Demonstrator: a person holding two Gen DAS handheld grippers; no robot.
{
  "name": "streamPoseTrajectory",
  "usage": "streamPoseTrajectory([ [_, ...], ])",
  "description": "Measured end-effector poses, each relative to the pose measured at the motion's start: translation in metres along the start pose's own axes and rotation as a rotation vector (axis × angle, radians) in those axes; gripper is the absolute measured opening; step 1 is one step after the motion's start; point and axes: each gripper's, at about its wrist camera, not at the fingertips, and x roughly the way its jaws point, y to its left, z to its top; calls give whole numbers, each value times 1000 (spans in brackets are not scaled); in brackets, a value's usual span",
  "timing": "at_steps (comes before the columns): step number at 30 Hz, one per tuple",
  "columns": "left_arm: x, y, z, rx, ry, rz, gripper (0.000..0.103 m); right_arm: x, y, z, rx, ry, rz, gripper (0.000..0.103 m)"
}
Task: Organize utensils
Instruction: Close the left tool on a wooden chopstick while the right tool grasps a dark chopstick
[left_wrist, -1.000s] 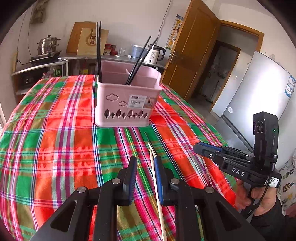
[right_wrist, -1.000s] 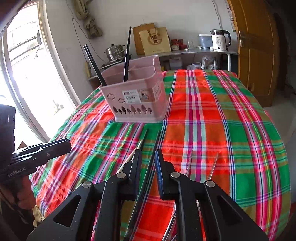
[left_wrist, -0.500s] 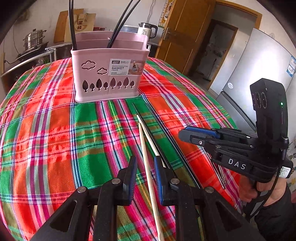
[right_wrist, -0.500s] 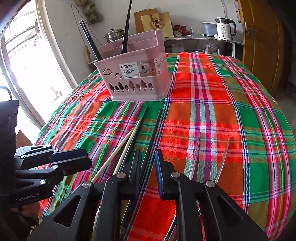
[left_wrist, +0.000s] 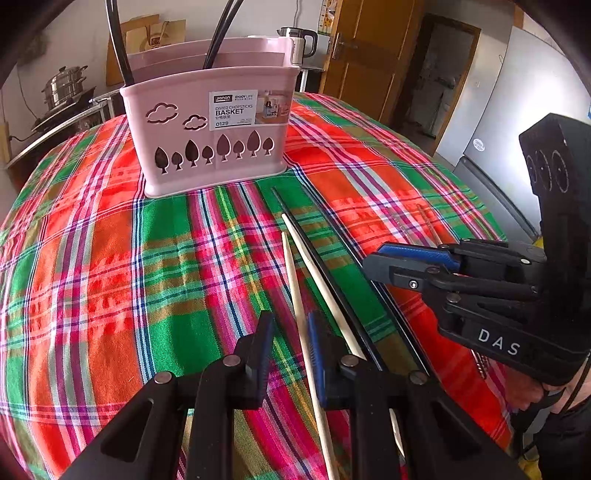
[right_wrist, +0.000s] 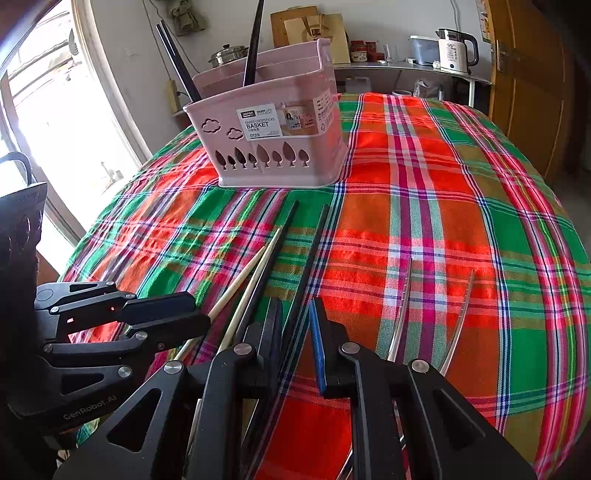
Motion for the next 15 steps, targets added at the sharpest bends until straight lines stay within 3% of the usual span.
streamPoseTrajectory([
  [8, 2, 11, 3, -25, -21, 108, 18, 2, -6, 0, 6, 14, -26, 15],
  [15, -2, 44, 6, -111, -21, 171, 18, 5, -8, 6, 9, 26, -36, 15],
])
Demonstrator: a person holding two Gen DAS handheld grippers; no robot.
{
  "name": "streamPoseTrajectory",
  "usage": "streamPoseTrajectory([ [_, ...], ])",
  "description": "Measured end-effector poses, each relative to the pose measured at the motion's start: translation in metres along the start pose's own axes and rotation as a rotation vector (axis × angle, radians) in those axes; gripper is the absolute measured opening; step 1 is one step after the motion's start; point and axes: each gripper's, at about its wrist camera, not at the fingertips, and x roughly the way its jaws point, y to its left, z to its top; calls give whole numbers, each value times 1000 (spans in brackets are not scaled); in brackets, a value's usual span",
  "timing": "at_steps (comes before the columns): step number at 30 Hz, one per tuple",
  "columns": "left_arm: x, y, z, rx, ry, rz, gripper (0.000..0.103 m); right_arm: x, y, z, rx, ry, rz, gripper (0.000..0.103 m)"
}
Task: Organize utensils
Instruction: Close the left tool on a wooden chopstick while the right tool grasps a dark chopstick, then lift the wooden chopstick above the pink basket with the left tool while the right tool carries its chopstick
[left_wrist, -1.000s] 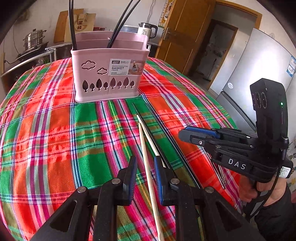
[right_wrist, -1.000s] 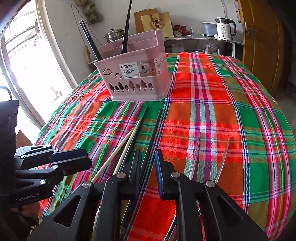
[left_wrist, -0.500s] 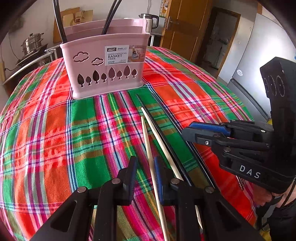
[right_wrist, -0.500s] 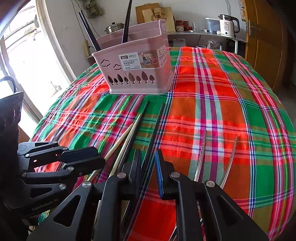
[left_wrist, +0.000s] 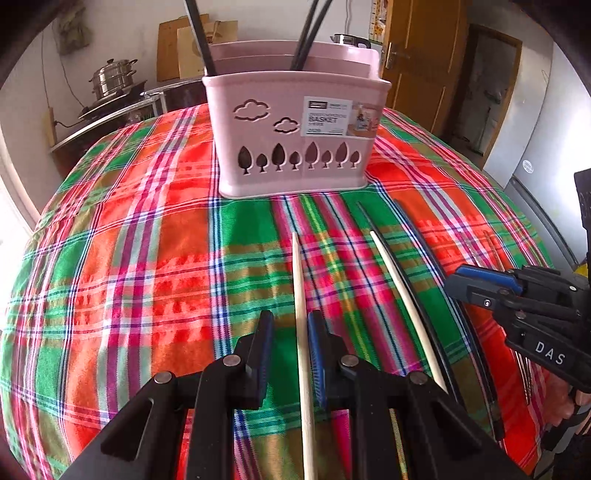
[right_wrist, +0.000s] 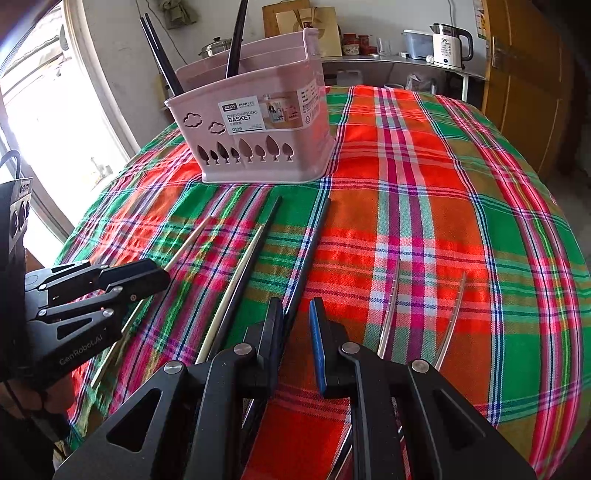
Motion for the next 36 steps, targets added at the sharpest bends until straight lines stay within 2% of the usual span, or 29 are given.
streamPoseTrajectory([
  [5, 5, 12, 10, -1, 21, 26, 18, 4, -1, 6, 10, 6, -4, 15],
  [16, 31, 20, 47, 12, 81, 12, 18, 19, -1, 26, 9, 33, -30, 15],
  [24, 41, 16, 58, 41, 79, 26, 18, 27, 1, 35, 2, 42, -51, 15],
  [26, 40, 13, 56, 48, 71, 26, 15, 27, 3, 34, -12, 42, -59, 15],
  [27, 40, 13, 56, 47, 69, 26, 9, 27, 3, 34, -12, 43, -61, 13],
  [28, 40, 13, 57, 46, 69, 31, 8, 27, 3, 34, -14, 45, -62, 8],
  [30, 41, 13, 58, 41, 72, 27, 5, 27, 4, 34, -13, 44, -54, 7],
  [36, 30, 19, 66, 12, 54, -9, 5, 15, 6, 34, -12, 13, -17, 7],
])
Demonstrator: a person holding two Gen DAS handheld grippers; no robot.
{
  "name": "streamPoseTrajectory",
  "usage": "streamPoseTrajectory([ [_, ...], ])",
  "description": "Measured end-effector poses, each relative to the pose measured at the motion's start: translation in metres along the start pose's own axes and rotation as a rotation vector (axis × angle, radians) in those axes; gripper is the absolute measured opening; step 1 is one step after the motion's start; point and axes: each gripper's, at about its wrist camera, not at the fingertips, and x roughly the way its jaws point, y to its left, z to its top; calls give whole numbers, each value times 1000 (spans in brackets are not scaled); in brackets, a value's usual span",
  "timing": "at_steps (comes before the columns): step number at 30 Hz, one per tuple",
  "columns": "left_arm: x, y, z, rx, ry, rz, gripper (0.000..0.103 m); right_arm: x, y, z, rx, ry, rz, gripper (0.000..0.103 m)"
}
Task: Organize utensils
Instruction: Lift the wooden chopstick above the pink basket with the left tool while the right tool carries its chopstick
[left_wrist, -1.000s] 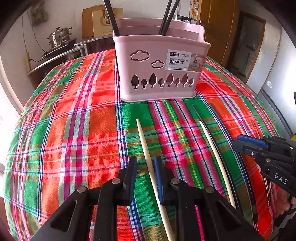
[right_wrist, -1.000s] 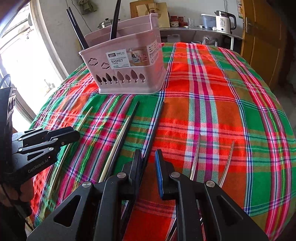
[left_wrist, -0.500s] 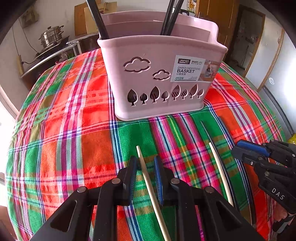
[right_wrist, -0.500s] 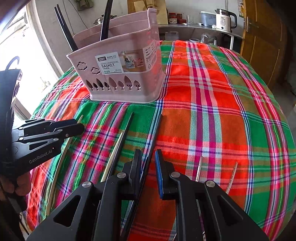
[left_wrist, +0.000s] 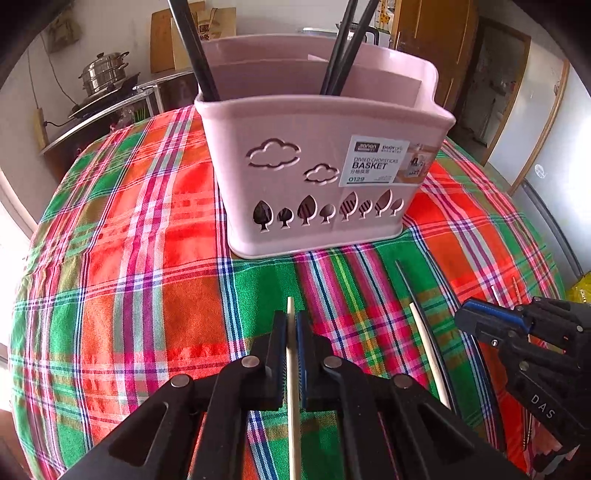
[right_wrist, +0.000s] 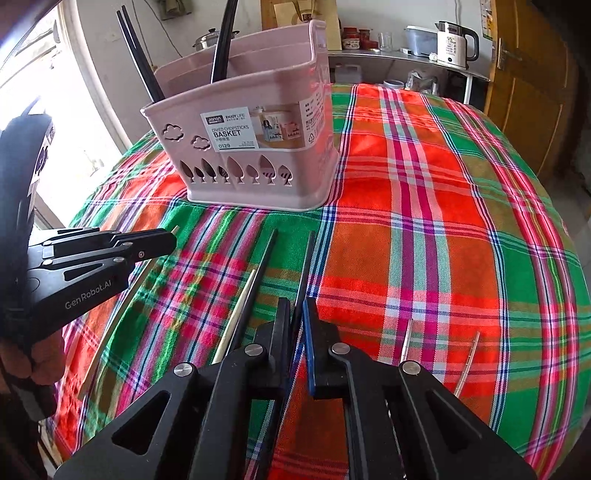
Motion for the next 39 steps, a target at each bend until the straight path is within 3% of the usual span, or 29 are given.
streamPoseTrajectory([
  [17, -127, -3, 25, 23, -260, -82, 5, -93, 9, 31, -10, -253, 60, 5],
  [27, -164, -3, 26, 31, -322, -99, 5, -132, 10, 37, -26, -351, 60, 5],
  [39, -178, -7, 26, 42, -339, -120, 5, -144, 14, 34, -45, -380, 65, 5],
])
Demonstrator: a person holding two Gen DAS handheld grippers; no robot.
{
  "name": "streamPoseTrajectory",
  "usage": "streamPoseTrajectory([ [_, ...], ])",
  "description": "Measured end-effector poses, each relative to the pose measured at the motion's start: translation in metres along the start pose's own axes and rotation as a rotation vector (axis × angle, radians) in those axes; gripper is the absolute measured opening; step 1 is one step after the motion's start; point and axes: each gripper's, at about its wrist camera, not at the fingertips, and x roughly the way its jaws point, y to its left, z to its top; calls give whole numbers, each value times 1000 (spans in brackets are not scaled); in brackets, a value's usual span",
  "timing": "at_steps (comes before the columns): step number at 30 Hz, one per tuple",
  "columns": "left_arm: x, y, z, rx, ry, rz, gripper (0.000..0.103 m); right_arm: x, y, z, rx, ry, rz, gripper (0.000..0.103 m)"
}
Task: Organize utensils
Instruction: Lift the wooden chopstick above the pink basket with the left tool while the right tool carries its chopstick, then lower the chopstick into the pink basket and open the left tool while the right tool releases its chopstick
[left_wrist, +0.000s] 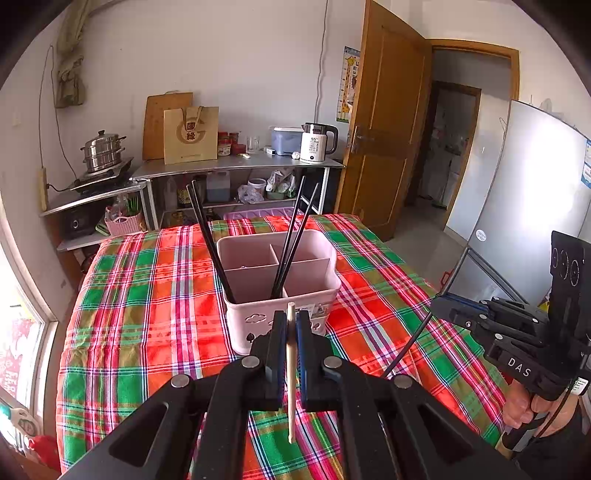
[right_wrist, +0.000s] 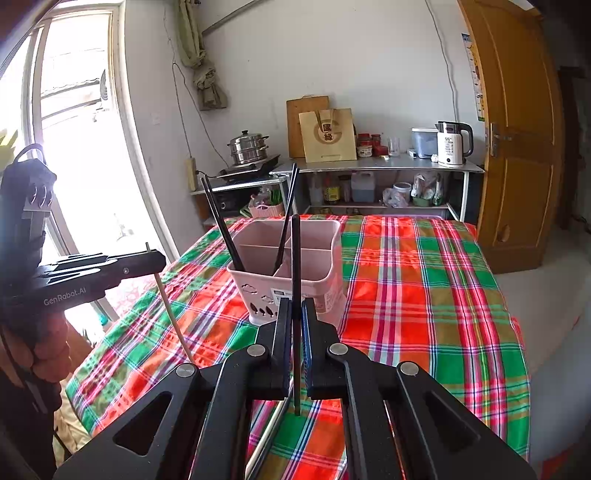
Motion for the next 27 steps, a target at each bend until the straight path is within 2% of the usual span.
streamPoseTrajectory([
  [11, 2, 9, 17, -27, 6, -26, 5, -2, 10, 21, -25, -47, 27, 5],
  [19, 5, 24, 58, -53, -32, -3, 5, 13, 16, 53, -24, -92, 57, 5],
  [27, 0, 37, 107, -70, -119, 9, 5, 23, 20, 89, -3, -157, 91, 5],
])
